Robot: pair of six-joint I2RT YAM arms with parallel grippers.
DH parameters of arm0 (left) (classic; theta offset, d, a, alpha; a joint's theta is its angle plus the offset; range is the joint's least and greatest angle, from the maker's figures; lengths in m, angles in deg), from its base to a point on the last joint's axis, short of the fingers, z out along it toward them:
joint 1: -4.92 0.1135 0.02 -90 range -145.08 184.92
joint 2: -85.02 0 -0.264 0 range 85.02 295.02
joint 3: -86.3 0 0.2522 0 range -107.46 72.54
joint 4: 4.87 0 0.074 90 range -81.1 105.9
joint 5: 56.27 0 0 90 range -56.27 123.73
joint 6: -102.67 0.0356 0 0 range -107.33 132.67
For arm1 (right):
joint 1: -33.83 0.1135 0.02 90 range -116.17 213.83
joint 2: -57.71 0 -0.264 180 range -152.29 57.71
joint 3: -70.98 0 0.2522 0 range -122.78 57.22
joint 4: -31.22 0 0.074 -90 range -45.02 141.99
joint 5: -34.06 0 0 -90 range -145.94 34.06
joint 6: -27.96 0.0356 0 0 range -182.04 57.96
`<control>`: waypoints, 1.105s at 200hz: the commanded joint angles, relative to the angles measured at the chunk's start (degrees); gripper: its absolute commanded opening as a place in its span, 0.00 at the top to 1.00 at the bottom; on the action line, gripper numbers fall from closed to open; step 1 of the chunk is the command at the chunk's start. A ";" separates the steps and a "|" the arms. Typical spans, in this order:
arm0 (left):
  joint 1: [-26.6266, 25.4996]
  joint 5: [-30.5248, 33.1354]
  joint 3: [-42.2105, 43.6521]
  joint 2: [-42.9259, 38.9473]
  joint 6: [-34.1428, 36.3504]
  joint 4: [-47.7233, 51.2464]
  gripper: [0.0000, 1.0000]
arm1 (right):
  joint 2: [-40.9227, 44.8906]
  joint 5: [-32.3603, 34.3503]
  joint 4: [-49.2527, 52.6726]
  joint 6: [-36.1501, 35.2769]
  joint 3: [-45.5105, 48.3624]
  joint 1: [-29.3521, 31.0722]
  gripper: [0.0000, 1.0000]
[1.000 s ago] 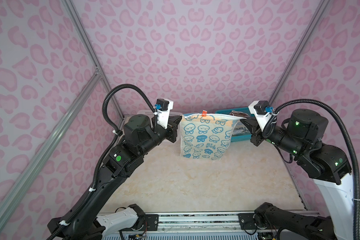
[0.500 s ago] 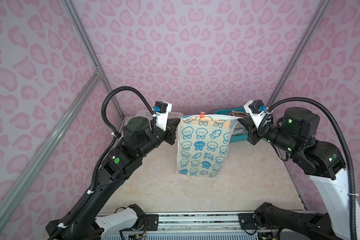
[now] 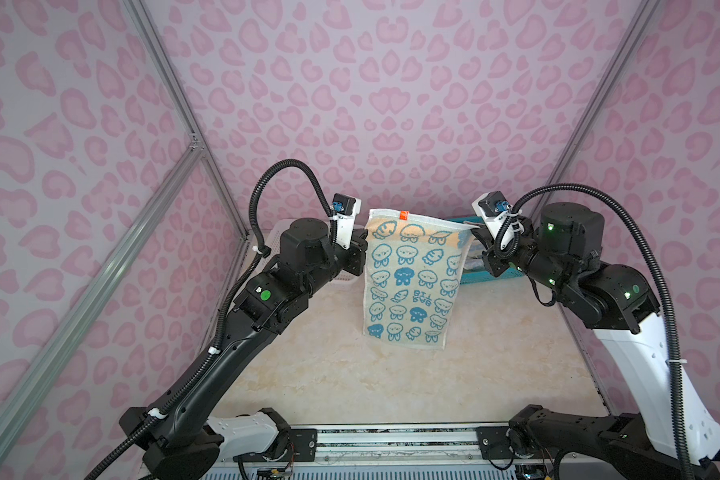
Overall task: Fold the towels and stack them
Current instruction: 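Hold the blue bunny towel hanging spread between both raised grippers, then lower both grippers, laying the towel flat onto the table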
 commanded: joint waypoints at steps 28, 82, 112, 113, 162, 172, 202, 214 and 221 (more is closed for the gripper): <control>0.06 -4.98 2.52 -6.57 -1.74 -0.65 0.97 | 4.43 -6.21 0.77 0.68 0.37 1.63 1.00; 0.02 -7.83 5.15 -11.18 -7.02 -0.54 0.97 | 9.13 -7.15 -0.45 3.27 3.00 2.81 1.00; 0.06 -6.69 4.64 -10.69 -7.55 -0.20 0.97 | 8.62 -6.15 0.08 3.53 2.85 2.76 1.00; 0.08 -6.65 4.58 -10.64 -7.52 -0.20 0.97 | 8.57 -6.07 0.10 3.53 2.84 2.77 1.00; 0.02 -2.41 2.20 -5.74 -5.54 1.21 0.97 | 4.02 -2.09 1.08 2.00 1.38 1.94 1.00; 0.20 -0.83 1.83 -3.77 -5.17 1.59 0.97 | 2.36 -2.01 1.16 1.99 1.34 0.64 1.00; 1.00 3.62 1.20 3.89 -3.60 1.79 0.97 | -2.58 -5.69 -0.99 2.35 3.82 -4.77 1.00; 1.38 5.21 0.91 7.62 -2.87 1.66 0.97 | -4.84 -7.68 -2.38 2.66 5.31 -6.76 1.00; 1.63 6.07 0.67 9.86 -2.60 1.47 0.97 | -6.14 -8.37 -3.26 2.71 6.28 -7.64 1.00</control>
